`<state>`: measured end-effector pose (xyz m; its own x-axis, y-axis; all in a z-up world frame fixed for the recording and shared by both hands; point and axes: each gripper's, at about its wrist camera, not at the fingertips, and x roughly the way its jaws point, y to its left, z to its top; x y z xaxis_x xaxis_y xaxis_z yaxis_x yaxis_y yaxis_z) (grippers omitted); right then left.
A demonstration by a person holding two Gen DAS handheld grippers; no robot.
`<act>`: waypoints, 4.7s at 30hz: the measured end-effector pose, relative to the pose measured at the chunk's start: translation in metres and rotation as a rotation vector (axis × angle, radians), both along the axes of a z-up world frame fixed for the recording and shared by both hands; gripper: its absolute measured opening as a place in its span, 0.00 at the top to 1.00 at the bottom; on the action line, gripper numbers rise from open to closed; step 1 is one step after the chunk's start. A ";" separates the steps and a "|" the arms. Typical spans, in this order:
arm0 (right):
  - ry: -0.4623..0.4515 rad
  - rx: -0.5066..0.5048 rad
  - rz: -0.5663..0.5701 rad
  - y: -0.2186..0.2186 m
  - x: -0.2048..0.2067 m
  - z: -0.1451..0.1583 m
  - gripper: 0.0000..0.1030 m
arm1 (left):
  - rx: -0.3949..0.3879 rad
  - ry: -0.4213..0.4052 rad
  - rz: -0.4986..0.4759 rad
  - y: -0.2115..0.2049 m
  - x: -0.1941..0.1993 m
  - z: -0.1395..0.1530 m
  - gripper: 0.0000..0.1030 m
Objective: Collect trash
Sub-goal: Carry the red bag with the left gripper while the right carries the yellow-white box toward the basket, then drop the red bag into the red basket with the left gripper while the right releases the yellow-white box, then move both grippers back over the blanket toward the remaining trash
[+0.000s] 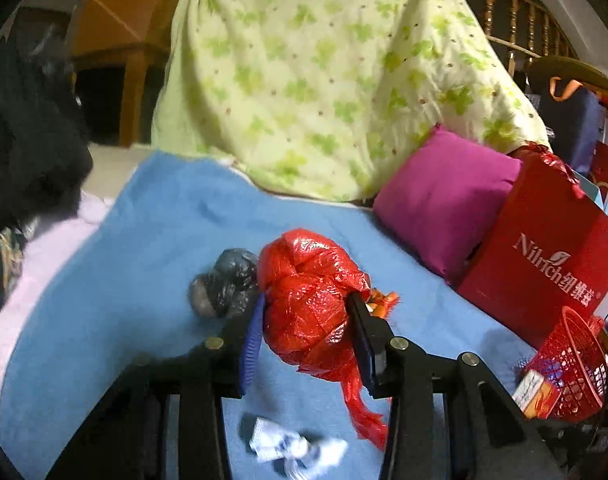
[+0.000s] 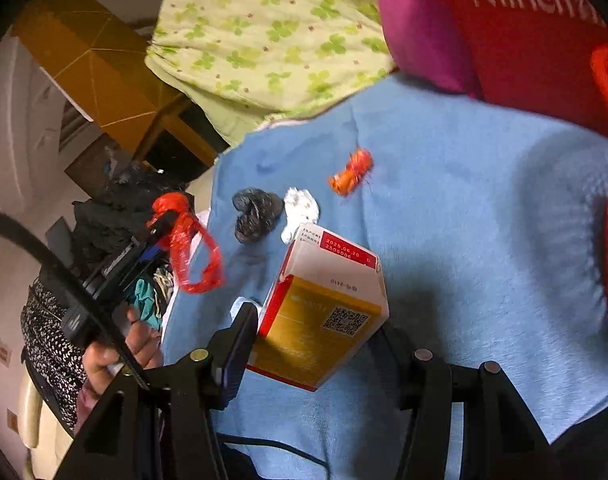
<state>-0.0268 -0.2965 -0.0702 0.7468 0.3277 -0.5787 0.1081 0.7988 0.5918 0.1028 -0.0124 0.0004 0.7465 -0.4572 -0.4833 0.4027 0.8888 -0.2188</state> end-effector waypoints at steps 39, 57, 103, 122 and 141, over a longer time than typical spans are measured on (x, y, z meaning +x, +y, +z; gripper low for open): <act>-0.279 -0.208 -0.249 -0.091 -0.149 0.108 0.43 | 0.393 -0.172 -0.187 -0.166 -0.174 0.068 0.58; -0.282 -0.174 -0.321 -0.124 -0.170 0.103 0.43 | 0.428 -0.184 -0.236 -0.204 -0.186 0.069 0.58; -0.285 -0.125 -0.604 -0.211 -0.252 0.094 0.43 | 0.216 -0.078 -0.597 -0.309 -0.200 0.072 0.45; -0.308 -0.173 -0.474 -0.168 -0.219 0.111 0.43 | 0.313 0.046 -0.329 -0.164 -0.151 -0.004 0.33; -0.188 -0.245 -0.037 -0.014 -0.090 0.083 0.41 | 0.285 0.123 0.082 0.012 -0.080 -0.054 0.33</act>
<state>-0.1167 -0.3104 0.0133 0.8571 0.1661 -0.4876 0.0465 0.9178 0.3944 0.0231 0.0001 -0.0538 0.7036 -0.2309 -0.6720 0.3129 0.9498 0.0012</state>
